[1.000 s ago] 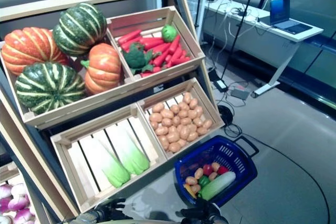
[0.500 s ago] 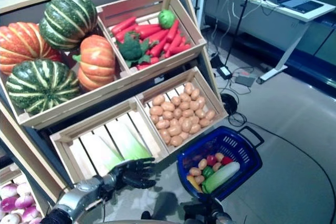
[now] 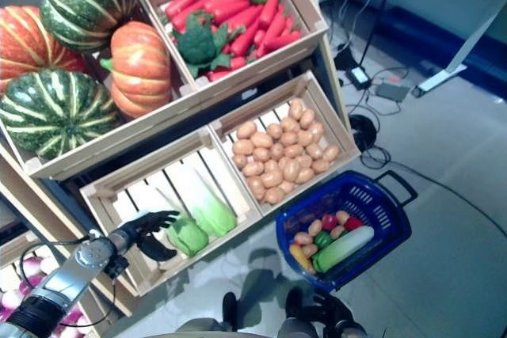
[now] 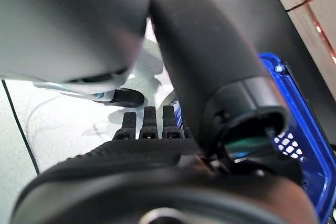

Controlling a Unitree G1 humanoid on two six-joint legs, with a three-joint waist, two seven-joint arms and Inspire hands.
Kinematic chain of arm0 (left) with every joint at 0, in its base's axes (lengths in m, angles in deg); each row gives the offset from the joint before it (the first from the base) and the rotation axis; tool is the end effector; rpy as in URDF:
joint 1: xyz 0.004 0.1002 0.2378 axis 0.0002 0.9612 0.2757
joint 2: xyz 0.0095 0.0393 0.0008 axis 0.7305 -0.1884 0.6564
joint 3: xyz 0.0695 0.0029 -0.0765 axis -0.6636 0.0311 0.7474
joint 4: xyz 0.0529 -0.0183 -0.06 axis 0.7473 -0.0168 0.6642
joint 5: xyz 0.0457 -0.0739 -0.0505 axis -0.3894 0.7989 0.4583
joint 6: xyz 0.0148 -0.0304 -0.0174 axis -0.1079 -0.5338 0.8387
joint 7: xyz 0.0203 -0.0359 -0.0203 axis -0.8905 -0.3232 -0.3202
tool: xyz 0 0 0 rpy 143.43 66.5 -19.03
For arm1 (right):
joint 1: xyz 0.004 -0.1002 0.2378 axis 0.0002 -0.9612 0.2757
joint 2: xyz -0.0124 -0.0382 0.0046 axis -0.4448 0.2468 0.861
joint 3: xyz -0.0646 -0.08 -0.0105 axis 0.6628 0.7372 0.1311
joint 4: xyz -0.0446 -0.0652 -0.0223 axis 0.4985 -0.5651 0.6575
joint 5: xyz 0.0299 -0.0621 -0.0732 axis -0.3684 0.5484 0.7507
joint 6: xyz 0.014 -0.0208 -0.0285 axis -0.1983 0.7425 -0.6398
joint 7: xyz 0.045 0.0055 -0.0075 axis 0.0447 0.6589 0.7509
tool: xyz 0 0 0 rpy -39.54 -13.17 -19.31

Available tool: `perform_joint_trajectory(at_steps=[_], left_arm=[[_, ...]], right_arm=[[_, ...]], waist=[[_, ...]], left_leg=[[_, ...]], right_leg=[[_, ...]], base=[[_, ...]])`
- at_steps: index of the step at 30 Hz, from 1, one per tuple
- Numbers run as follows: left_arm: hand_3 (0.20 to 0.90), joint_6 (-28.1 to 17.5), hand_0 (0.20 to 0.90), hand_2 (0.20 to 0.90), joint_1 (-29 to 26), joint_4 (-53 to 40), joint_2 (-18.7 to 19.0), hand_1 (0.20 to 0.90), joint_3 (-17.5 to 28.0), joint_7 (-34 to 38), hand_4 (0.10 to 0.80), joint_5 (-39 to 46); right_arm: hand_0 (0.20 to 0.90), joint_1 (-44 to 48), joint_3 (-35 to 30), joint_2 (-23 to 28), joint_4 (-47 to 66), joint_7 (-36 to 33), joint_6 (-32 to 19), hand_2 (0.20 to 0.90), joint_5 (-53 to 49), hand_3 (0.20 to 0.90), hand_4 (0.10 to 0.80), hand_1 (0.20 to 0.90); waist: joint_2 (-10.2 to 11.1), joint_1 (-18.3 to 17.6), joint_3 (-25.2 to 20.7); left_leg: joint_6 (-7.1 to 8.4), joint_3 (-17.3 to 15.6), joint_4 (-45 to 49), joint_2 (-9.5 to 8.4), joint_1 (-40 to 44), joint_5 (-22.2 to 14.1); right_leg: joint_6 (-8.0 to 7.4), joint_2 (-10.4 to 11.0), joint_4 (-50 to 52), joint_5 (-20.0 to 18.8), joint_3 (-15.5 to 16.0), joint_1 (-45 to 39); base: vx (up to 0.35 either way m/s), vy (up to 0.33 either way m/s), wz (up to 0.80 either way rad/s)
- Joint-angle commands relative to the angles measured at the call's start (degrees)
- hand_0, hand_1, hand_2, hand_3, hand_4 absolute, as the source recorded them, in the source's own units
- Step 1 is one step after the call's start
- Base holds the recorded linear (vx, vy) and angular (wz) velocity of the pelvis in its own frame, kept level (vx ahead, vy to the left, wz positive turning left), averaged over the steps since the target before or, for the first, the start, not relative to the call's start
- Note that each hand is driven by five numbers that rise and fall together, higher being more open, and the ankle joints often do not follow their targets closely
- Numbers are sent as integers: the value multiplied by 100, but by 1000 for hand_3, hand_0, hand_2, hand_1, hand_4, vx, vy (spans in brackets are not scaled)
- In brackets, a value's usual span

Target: Put vegetables into the basket

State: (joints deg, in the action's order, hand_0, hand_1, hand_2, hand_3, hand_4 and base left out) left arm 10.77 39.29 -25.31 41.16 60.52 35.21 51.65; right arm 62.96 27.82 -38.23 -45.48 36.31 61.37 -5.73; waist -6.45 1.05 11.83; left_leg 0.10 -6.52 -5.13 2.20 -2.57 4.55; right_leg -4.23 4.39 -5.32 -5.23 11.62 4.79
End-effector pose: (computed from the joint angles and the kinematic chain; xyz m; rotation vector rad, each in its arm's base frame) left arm 0.1995 0.2681 0.0312 0.9344 0.6012 -0.3307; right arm 0.0972 -0.2425 -0.0985 -0.0455 1.0055 -0.1467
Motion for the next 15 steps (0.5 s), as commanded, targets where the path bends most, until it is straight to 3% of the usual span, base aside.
perform_joint_trajectory(at_steps=[1, 6, 7, 11, 15], left_arm=[[900, -142, 900, 900, -920, -140, 538, 900, 79, 600, 800, -919], [900, -523, 900, 900, -1462, 162, 760, 900, -336, 2203, 800, -2162], [900, -542, 900, 900, -1507, 196, 758, 900, -362, 2246, 800, -2202], [900, -809, 900, 900, -2115, 721, 814, 900, -857, 3344, 800, -3369], [900, -885, 900, 900, -2411, 1287, 731, 900, -1129, 4159, 800, -3606]], right_arm=[[900, 385, 11, 80, -15, 182, -390, 900, -379, 900, 800, 900], [900, 753, 96, 198, 31, 164, -647, 900, -655, 900, 800, 900], [900, 772, 91, 199, 27, 164, -653, 900, -662, 900, 800, 900], [900, 1158, 219, 316, 160, 43, -758, 900, -929, 900, 800, 900], [900, 1391, 313, 386, 395, -69, -841, 900, -1071, 900, 800, 900]], waist=[[205, -56, 247], [200, -58, 771], [202, -54, 784], [270, -45, 1211], [342, -95, 1470]], left_leg=[[226, 52, 21, 57, -229, -156], [285, 120, 262, 63, -717, -24], [286, 125, 298, 61, -750, -32], [322, 165, 1207, 72, -1472, -154], [256, 143, 1999, 56, -2036, -348]], right_leg=[[-224, 297, 32, 82, -33, -64], [-112, 285, 339, 142, 62, 304], [-109, 289, 374, 156, 68, 332], [-5, 379, 1174, 349, 163, 958], [60, 444, 1906, 534, 76, 1537]], base=[[-124, -21, 5], [-152, -27, 3], [-184, -69, 9], [-186, -42, 16], [-145, 2, -3]])
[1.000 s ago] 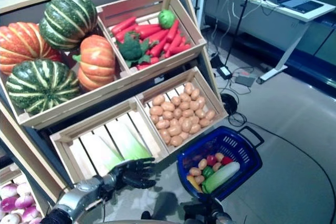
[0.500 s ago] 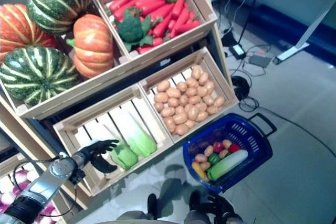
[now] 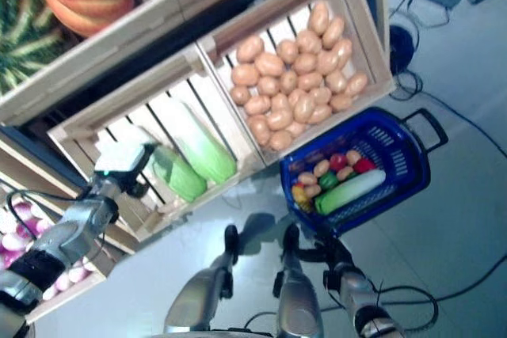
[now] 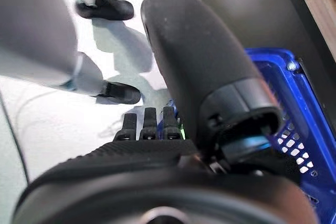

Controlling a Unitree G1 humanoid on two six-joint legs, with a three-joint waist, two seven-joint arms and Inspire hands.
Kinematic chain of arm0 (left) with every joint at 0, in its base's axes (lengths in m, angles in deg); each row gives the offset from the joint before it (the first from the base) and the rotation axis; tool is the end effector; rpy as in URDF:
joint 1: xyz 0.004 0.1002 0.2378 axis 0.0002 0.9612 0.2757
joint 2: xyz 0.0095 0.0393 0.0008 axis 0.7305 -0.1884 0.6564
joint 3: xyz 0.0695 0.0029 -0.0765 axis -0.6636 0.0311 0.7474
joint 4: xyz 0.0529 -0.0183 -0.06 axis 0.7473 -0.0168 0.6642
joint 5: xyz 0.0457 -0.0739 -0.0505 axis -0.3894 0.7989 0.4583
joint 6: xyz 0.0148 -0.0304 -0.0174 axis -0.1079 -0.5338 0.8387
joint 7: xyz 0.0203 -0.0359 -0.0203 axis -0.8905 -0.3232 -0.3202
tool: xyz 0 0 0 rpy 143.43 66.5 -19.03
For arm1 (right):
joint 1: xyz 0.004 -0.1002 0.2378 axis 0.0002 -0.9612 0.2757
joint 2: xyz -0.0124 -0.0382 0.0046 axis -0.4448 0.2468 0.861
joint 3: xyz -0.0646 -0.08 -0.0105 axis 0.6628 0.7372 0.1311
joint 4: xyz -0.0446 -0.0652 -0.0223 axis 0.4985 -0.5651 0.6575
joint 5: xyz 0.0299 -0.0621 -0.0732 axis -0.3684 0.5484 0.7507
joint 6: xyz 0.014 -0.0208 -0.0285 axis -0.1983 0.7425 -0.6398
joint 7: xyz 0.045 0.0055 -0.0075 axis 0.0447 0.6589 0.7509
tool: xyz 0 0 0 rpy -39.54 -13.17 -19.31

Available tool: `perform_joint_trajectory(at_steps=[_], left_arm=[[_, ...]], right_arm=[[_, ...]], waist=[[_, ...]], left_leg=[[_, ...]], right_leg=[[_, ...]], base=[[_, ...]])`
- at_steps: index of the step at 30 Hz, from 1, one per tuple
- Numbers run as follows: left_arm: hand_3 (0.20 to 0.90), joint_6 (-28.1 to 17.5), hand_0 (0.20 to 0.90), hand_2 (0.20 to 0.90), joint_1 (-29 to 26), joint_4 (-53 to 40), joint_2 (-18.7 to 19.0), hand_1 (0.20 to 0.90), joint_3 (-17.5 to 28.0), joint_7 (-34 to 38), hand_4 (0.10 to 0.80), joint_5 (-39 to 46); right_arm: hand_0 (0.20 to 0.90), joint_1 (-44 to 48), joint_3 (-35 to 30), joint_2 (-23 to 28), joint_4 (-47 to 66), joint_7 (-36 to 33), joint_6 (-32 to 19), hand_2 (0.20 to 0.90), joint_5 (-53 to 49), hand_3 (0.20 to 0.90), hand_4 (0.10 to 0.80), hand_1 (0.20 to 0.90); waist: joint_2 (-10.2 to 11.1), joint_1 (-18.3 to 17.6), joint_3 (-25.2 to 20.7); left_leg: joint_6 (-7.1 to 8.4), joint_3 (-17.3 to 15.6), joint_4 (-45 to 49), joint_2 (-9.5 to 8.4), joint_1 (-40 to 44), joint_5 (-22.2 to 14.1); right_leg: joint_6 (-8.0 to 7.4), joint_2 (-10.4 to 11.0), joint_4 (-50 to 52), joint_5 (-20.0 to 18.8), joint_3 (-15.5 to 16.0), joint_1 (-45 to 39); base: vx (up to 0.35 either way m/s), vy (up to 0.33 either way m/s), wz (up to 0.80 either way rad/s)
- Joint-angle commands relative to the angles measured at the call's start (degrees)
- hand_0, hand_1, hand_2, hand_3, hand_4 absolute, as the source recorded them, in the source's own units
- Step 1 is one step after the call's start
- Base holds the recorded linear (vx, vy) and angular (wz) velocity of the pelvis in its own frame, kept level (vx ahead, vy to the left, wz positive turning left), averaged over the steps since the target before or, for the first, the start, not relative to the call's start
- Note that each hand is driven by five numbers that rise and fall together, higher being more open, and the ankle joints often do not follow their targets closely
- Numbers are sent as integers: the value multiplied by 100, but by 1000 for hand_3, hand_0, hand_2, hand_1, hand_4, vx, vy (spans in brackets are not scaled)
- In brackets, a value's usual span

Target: Put vegetables into the basket

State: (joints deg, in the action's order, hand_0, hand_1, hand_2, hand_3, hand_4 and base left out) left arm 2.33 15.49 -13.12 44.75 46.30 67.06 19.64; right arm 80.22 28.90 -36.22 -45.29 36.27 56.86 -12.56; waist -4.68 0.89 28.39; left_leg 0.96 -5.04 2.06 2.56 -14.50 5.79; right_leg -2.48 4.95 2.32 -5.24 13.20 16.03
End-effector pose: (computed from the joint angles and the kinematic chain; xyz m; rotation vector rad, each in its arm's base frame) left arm 0.2723 0.2544 0.0819 1.7291 -0.1496 -0.0003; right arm 0.2026 -0.2406 -0.0501 -0.0006 0.6237 -0.1290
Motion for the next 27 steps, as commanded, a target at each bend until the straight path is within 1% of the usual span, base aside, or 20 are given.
perform_joint_trajectory(at_steps=[1, 3, 4, 7, 8, 9, 12, 13, 16, 21, 25, 27], left_arm=[[900, -41, 900, 900, -57, 268, 298, 900, 262, 1378, 800, -382], [900, -19, 900, 900, -108, 397, 251, 900, 222, 1703, 800, -318], [900, 23, 900, 900, -140, 451, 179, 900, 203, 1997, 800, -296], [900, -95, 900, 900, -337, 800, 50, 900, 219, 2579, 800, -350], [900, -129, 900, 900, -422, 891, 25, 900, 220, 2640, 800, -399], [900, -63, 900, 900, -543, 988, -6, 900, 168, 2544, 800, -445], [900, -23, 900, 900, -612, 1103, -76, 900, 109, 2701, 800, -463], [900, 78, 900, 900, -663, 1187, -134, 900, 83, 2864, 800, -479], [900, 43, 900, 900, -824, 1406, -133, 900, 58, 3202, 800, -508], [900, 60, 900, 900, -919, 1469, -143, 900, -25, 3230, 800, -764], [900, 88, 900, 900, -950, 1504, -123, 900, -72, 3200, 800, -872], [900, 109, 900, 900, -995, 1555, -55, 900, -139, 3263, 800, -937]], right_arm=[[900, -265, 233, 212, 486, -131, -412, 900, -414, 900, 800, 900], [900, -209, 250, 246, 609, -159, -406, 900, -496, 900, 800, 900], [900, -148, 241, 252, 709, -171, -394, 900, -511, 900, 800, 900], [900, 56, 283, 248, 899, -255, -267, 900, -488, 900, 800, 900], [900, 108, 301, 237, 923, -291, -244, 900, -492, 900, 800, 900], [900, 182, 325, 221, 932, -333, -201, 900, -508, 900, 800, 900], [900, 236, 348, 217, 980, -384, -137, 900, -514, 900, 800, 900], [900, 311, 369, 205, 965, -400, -93, 900, -517, 900, 800, 900], [900, 362, 415, 222, 961, -425, -33, 900, -500, 900, 800, 900], [900, 306, 389, 282, 1005, -448, 15, 900, -463, 900, 800, 900], [900, 343, 350, 332, 943, -439, 28, 900, -466, 900, 800, 900], [900, 389, 331, 389, 897, -406, 30, 900, -462, 900, 800, 900]], waist=[[179, -92, -107], [189, -103, -47], [196, -127, 4], [210, -177, 113], [215, -182, 140], [221, -195, 140], [227, -213, 141], [230, -233, 141], [232, -249, 141], [238, -292, 141], [226, -316, 141], [219, -339, 141]], left_leg=[[157, 16, 1523, 29, -1051, -527], [156, 45, 1747, 32, -1237, -605], [148, 51, 1892, 29, -1381, -641], [130, -36, 2149, 16, -1687, -703], [128, -52, 2204, 14, -1769, -710], [141, -73, 2278, 18, -1914, -704], [147, -89, 2310, 0, -2030, -696], [140, -112, 2317, -13, -2110, -691], [154, -116, 2296, -49, -2233, -655], [178, -122, 2292, -84, -2314, -644], [192, -140, 2331, -71, -2378, -636], [210, -169, 2358, -52, -2412, -640]], right_leg=[[-103, 409, 1382, 589, -149, 625], [-95, 415, 1591, 666, -226, 802], [-91, 420, 1747, 696, -286, 967], [-75, 427, 2051, 763, -416, 1325], [-74, 431, 2134, 777, -439, 1421], [-85, 441, 2224, 775, -474, 1567], [-86, 435, 2300, 781, -512, 1708], [-87, 423, 2314, 772, -547, 1812], [-76, 393, 2304, 750, -573, 1946], [-71, 362, 2262, 731, -610, 2019], [-68, 367, 2258, 715, -628, 2073], [-58, 366, 2261, 721, -649, 2100]], base=[[-111, 42, -4], [-83, 47, -8], [-106, 47, -10], [-113, 48, -4], [-93, 39, -1], [-66, 28, 0], [-38, 29, 1], [-55, 48, -3], [-58, 39, -13], [-16, 12, -9], [3, 6, 1], [0, 0, 0]])
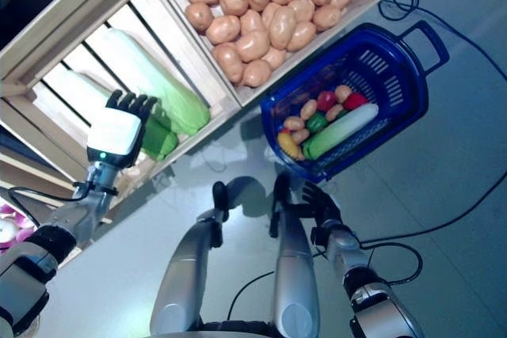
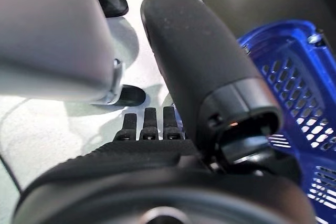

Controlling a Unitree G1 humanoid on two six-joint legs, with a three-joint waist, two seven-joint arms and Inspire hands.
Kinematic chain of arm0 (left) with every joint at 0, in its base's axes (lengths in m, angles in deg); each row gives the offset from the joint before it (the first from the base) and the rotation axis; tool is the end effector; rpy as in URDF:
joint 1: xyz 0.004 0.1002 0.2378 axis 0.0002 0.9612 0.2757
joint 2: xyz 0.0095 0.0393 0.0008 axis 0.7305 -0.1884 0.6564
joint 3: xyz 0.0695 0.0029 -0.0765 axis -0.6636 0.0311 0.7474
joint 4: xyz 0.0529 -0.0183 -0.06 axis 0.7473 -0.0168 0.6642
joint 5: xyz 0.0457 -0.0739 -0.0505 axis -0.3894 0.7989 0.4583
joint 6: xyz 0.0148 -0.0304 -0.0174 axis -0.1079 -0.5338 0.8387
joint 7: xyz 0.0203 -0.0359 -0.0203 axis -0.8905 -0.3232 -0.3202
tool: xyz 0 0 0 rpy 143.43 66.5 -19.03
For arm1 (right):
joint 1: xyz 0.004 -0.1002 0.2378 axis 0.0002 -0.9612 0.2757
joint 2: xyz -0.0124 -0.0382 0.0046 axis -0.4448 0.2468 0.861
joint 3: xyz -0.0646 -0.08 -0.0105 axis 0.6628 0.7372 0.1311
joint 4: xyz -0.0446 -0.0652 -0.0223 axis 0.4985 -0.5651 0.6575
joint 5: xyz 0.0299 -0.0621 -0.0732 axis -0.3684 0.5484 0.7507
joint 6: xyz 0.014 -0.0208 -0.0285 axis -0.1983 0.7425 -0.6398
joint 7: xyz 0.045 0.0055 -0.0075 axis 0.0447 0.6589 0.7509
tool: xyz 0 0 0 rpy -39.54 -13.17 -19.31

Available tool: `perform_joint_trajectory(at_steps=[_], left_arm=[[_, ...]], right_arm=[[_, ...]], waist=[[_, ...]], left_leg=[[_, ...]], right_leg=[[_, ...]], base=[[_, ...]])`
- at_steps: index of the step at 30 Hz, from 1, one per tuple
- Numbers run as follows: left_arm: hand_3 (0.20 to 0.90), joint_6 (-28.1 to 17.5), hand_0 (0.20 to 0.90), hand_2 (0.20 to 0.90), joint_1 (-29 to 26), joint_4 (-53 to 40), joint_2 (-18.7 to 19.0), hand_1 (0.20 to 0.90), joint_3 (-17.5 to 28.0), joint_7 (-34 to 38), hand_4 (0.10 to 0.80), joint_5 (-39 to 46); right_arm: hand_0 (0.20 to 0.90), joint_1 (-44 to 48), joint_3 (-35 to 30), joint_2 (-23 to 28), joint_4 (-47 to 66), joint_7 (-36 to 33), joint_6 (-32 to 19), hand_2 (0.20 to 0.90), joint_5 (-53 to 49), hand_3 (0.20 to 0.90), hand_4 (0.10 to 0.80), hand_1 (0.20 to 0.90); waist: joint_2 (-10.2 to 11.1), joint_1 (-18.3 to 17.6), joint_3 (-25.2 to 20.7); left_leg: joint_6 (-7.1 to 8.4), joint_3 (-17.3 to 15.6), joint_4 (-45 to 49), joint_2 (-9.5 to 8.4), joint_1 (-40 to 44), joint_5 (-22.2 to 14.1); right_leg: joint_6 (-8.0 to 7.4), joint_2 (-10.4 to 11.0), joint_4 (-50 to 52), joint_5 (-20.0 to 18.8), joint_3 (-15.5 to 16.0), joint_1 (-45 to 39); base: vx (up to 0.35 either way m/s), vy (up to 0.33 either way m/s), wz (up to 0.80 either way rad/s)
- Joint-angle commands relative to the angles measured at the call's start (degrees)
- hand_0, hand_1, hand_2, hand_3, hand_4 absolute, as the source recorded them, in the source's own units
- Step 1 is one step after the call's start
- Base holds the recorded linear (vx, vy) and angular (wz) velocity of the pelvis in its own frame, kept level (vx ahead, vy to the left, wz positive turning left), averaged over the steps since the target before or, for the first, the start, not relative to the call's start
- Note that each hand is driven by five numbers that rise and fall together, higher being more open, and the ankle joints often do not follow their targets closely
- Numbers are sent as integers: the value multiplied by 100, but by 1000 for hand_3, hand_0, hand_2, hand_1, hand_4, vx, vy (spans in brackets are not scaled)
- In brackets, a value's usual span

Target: Put vegetables into the basket

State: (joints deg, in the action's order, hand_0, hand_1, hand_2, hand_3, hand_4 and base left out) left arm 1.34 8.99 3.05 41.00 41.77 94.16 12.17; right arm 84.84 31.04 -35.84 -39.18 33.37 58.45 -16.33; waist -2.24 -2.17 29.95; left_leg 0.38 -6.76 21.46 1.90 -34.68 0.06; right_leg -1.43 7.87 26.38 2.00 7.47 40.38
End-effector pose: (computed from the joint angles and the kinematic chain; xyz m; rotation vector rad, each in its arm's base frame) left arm 0.2857 0.2655 0.0680 1.8614 -0.4793 0.2723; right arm 0.2372 -0.2247 -0.0236 0.0381 0.4939 -0.1017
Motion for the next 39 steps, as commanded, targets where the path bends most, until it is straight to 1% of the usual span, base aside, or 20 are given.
perform_joint_trajectory(at_steps=[1, 4, 9, 11, 14, 17, 19, 23, 27, 29, 33, 37, 39], left_arm=[[900, 219, 900, 900, -361, -67, 345, 900, 302, 538, 800, -191], [900, 232, 900, 900, -525, -69, 474, 900, 206, 413, 800, -198], [900, 207, 900, 900, -744, 42, 583, 900, 75, 140, 800, -251], [900, 276, 900, 900, -775, 50, 633, 900, 62, 116, 800, -197], [900, 238, 900, 900, -768, 80, 665, 900, 88, -44, 800, -91], [900, 184, 900, 900, -622, 71, 640, 900, 171, -222, 800, -43], [900, 124, 900, 900, -542, 98, 603, 900, 140, -406, 800, -112], [900, 241, 900, 900, -302, 90, 554, 900, 220, -343, 800, 13], [900, 190, 900, 900, -165, 114, 574, 900, 296, -251, 800, 175], [900, 181, 900, 900, 23, -22, 570, 900, 432, -81, 800, 194], [900, 212, 900, 900, 150, -291, 604, 900, 541, 118, 800, 237], [900, 194, 900, 900, 265, -864, 787, 900, 698, 272, 800, 186], [900, 180, 900, 900, 304, -973, 826, 900, 751, 254, 800, 132]], right_arm=[[900, -62, 108, 363, 271, -108, -133, 900, -85, 900, 800, 900], [900, 7, 92, 405, 245, -122, -162, 900, -121, 900, 800, 900], [900, 131, 89, 442, 234, -81, -189, 900, -67, 900, 800, 900], [900, 145, 102, 454, 273, -153, -231, 900, 32, 900, 800, 900], [900, 167, 111, 473, 322, -179, -231, 900, 55, 900, 800, 900], [900, 181, 103, 472, 366, -224, -202, 900, 74, 900, 800, 900], [900, 202, 67, 477, 306, -181, -197, 900, 116, 900, 800, 900], [900, 239, 64, 514, 309, -191, -122, 900, 121, 900, 800, 900], [900, 219, 41, 540, 263, -155, -128, 900, 100, 900, 800, 900], [900, 159, 41, 502, 295, -183, -163, 900, 122, 900, 800, 900], [900, 91, 35, 503, 321, -190, -195, 900, 126, 900, 800, 900], [900, -25, -15, 471, 380, -238, -236, 900, 113, 900, 800, 900], [900, -36, -18, 457, 410, -251, -231, 900, 120, 900, 800, 900]], waist=[[-28, -38, -16], [-39, -76, -16], [-59, -107, -16], [-61, -104, -16], [-69, -89, -16], [-77, -58, -16], [-83, -39, -16], [-87, -5, -16], [-92, 30, -16], [-80, 56, -16], [-83, 96, -16], [-119, 188, -16], [-119, 203, -16]], left_leg=[[272, -6, 421, 22, -398, -65], [286, -30, 441, 55, -457, -58], [279, -58, 457, 48, -505, -63], [281, -57, 458, 41, -506, -76], [284, -46, 456, 31, -505, -78], [276, -41, 432, 16, -495, -71], [278, -29, 426, 8, -485, -75], [271, -28, 392, 17, -504, -50], [274, -16, 409, 23, -543, -53], [277, -4, 385, 26, -568, -39], [275, 22, 344, 13, -576, -31], [265, 71, 299, -48, -582, -35], [260, 78, 302, -57, -595, -38]], right_leg=[[-162, 74, -140, 0, -76, -330], [-152, 73, -137, -3, -95, -263], [-135, 76, -143, -17, -106, -196], [-137, 81, -149, -14, -99, -194], [-145, 90, -125, -13, -68, -176], [-151, 99, -132, -20, -38, -177], [-157, 108, -135, -24, -9, -189], [-161, 102, -135, -24, 10, -171], [-154, 103, -109, -12, 33, -140], [-155, 100, -150, -27, 48, -132], [-156, 98, -183, -31, 70, -124], [-171, 128, -202, -27, 142, -124], [-170, 137, -209, -31, 160, -118]], base=[[39, 25, -5], [34, 24, -1], [0, 0, 0], [0, 0, 0], [0, 0, 0], [-6, -6, 4], [0, -7, 4], [0, 0, 0], [0, -8, 0], [1, -33, 3], [1, -5, 1], [3, -26, 7], [-8, -28, 6]])
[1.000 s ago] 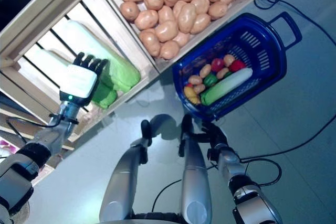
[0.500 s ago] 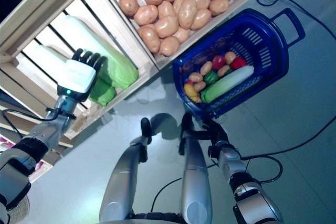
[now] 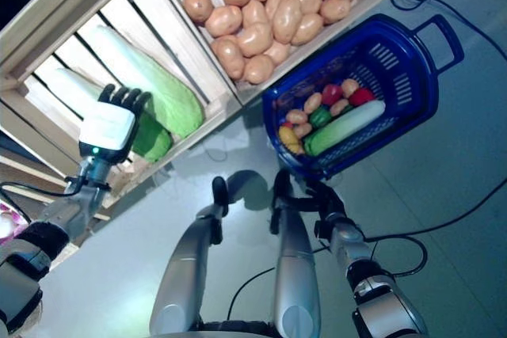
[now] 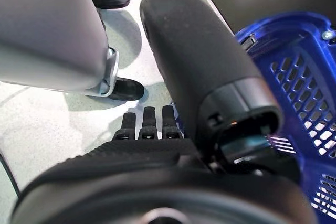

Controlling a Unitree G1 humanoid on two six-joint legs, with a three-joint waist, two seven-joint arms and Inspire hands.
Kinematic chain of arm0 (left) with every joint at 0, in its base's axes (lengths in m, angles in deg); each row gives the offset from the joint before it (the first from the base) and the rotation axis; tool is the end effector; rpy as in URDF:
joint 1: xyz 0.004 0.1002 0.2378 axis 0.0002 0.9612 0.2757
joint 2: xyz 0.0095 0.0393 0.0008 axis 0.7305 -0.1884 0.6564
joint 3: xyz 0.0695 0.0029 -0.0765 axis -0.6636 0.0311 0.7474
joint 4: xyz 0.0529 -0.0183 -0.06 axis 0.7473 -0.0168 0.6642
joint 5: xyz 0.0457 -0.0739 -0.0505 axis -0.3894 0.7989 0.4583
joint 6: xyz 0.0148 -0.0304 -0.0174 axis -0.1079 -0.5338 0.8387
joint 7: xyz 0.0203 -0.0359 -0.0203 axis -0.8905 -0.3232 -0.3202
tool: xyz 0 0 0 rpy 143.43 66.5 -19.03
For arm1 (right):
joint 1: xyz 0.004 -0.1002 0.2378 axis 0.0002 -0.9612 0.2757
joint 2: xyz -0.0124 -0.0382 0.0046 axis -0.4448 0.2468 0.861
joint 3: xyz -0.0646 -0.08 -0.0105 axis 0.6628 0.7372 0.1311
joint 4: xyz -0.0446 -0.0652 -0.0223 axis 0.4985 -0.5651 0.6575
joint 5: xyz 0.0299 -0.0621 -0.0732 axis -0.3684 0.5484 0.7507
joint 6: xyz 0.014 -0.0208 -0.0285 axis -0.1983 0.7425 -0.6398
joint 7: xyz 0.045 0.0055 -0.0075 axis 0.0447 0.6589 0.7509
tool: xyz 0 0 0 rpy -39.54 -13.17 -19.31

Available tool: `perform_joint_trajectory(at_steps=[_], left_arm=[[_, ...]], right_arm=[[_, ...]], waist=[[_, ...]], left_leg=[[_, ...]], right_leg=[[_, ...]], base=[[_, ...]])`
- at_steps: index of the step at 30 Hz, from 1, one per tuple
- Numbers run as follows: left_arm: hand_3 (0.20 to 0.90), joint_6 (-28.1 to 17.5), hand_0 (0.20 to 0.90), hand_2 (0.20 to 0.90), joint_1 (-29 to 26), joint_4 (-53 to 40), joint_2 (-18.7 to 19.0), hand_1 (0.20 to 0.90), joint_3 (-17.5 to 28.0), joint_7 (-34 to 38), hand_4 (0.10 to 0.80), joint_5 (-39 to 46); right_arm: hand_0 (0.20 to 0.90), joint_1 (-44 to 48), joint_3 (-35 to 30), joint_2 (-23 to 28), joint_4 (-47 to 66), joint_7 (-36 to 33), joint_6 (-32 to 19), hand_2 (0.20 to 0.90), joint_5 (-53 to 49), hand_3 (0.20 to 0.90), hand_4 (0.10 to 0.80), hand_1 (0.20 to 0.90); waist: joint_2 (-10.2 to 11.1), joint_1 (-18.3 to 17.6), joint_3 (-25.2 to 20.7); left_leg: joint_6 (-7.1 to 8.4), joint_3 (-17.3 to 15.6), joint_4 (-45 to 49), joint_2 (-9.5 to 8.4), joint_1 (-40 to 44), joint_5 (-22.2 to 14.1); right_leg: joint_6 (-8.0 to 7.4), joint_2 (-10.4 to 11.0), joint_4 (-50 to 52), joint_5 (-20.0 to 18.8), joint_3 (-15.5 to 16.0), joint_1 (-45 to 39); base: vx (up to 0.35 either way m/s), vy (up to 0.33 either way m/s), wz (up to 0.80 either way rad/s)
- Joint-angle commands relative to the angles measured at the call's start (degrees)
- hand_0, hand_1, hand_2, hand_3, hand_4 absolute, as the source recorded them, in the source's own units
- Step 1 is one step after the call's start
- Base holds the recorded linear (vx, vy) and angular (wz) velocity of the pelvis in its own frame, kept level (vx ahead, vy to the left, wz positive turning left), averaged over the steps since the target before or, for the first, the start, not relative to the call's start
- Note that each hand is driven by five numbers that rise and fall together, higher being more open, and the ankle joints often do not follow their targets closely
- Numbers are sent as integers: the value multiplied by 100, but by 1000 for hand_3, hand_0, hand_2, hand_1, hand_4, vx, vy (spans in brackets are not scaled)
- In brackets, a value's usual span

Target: Put vegetables into the basket

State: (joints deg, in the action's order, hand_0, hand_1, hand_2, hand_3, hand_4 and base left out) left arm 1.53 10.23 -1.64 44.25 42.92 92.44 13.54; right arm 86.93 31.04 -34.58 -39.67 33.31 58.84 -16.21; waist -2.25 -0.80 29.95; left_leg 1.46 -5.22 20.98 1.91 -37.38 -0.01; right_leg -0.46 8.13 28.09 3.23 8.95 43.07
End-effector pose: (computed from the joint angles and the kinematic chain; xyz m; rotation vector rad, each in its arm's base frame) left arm 0.2829 0.2716 0.0797 1.8541 -0.4859 0.2868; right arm 0.2464 -0.2302 -0.0143 0.0160 0.4693 -0.1089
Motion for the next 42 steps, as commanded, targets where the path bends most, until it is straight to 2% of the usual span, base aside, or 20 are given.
perform_joint_trajectory(at_steps=[1, 9, 19, 23, 25, 27, 30, 37, 42], left_arm=[[900, 178, 900, 900, 230, -637, 536, 900, 668, 391, 800, -58], [900, 272, 900, 900, 530, -943, 606, 900, 817, 191, 800, -159], [900, 86, 900, 900, 462, -915, 721, 900, 650, -77, 800, -168], [900, 244, 900, 900, 525, -986, 661, 900, 552, -647, 800, -20], [900, 434, 900, 900, 554, -1040, 649, 900, 494, -766, 800, -53], [900, 436, 900, 900, 537, -1036, 632, 900, 476, -724, 800, -115], [900, 251, 900, 900, 373, -1023, 653, 900, 372, -630, 800, -243], [900, 73, 900, 900, -527, -671, 763, 900, -132, -1127, 800, -165], [900, 45, 900, 900, -773, -389, 744, 900, -306, -1279, 800, -232]], right_arm=[[900, -254, -17, 301, 480, -280, -274, 900, 93, 900, 800, 900], [900, -302, -101, 252, 452, -233, -341, 900, 88, 900, 800, 900], [900, -150, -136, 279, 261, -177, -337, 900, 32, 900, 800, 900], [900, -133, -127, 275, 238, -209, -307, 900, 60, 900, 800, 900], [900, -137, -115, 268, 257, -203, -319, 900, 47, 900, 800, 900], [900, -124, -116, 280, 245, -172, -325, 900, 33, 900, 800, 900], [900, -93, -98, 291, 225, -121, -314, 900, 40, 900, 800, 900], [900, 117, -40, 334, 100, -27, -226, 900, 5, 900, 800, 900], [900, 146, -6, 325, 42, -57, -214, 900, -27, 900, 800, 900]], waist=[[-121, 93, -16], [-169, 172, -16], [-190, 195, -16], [-221, 202, -16], [-218, 199, -16], [-212, 193, -16], [-196, 173, -16], [-167, 40, -16], [-121, -17, -16]], left_leg=[[147, -71, 339, -63, -337, -26], [133, -48, 274, -82, -327, -11], [152, -51, 212, -63, -310, 31], [150, -59, 191, -72, -314, 47], [155, -60, 199, -63, -330, 44], [152, -63, 203, -55, -344, 46], [151, -71, 191, -40, -356, 59], [155, -134, 286, 39, -418, 84], [163, -157, 343, 76, -461, 78]], right_leg=[[-271, 121, -391, -161, 37, -383], [-293, 135, -391, -164, 100, -387], [-304, 142, -456, -193, 153, -424], [-309, 147, -456, -201, 169, -412], [-312, 148, -453, -201, 172, -404], [-310, 143, -443, -196, 169, -392], [-313, 134, -445, -206, 169, -374], [-311, 118, -345, -227, 113, -284], [-305, 88, -330, -240, 71, -248]], base=[[-13, -26, 7], [0, -7, 5], [1, -1, 1], [0, 0, 0], [0, 0, 0], [0, 0, 0], [0, 0, 0], [9, 10, -1], [6, 1, -1]])
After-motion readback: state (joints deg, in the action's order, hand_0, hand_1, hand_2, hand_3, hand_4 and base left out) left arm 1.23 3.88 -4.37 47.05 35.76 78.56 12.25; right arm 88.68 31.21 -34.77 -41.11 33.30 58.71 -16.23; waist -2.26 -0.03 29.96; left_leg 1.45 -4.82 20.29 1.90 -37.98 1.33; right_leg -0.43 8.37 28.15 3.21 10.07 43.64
